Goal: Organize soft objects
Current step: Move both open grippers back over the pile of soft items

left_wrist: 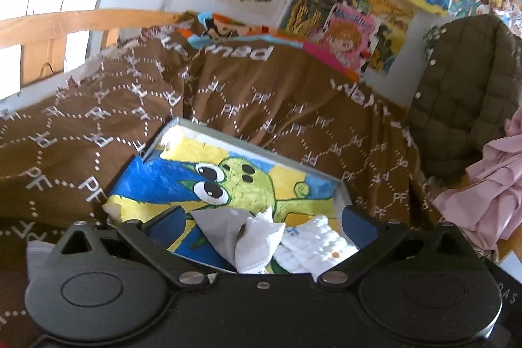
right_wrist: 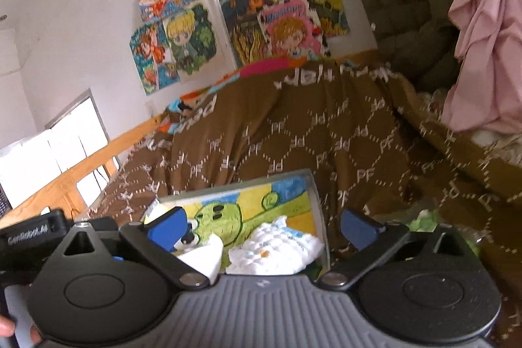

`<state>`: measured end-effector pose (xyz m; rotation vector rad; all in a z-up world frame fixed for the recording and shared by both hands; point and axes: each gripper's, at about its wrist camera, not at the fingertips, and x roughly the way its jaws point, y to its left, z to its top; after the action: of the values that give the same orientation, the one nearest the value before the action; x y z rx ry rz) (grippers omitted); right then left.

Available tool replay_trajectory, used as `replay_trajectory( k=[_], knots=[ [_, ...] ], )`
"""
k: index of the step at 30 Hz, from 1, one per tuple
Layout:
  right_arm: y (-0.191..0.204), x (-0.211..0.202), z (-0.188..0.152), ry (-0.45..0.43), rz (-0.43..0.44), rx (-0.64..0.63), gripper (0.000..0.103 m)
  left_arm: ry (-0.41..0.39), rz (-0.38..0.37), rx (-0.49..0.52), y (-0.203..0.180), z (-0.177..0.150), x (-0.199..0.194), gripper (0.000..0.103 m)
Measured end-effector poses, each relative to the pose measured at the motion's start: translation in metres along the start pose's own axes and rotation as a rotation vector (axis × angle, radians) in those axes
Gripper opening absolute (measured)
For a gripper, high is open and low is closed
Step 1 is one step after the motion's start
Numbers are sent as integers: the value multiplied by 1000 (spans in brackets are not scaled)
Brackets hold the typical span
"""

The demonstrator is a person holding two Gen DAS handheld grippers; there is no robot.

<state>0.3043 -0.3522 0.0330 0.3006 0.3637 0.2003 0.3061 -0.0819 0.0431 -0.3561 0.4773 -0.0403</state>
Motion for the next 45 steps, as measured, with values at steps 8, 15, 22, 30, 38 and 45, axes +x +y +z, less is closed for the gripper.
replay_trajectory(
  k=[8,15,22,30,38,45],
  knots=[
    [17,-49,0,-94,-4,-62,103,-71,-33,101,-10,-9,-53,102],
    [36,-82,-12,-124,-25,-126,103,-95,-54,151,-7,-20,-90,102],
    [51,-110,-29,-132,-36,-150,103,-102,-78,195,1,-32,-120,102],
    [65,-133,-56,-99,-43,-199,103,-100,-84,211,16,-47,-144,102],
    [74,-152,-84,-50,-46,-260,103,-83,-84,264,31,-69,-162,102],
    [89,-155,-106,36,-38,-307,103,-31,-103,320,44,-94,-167,102]
  ],
)
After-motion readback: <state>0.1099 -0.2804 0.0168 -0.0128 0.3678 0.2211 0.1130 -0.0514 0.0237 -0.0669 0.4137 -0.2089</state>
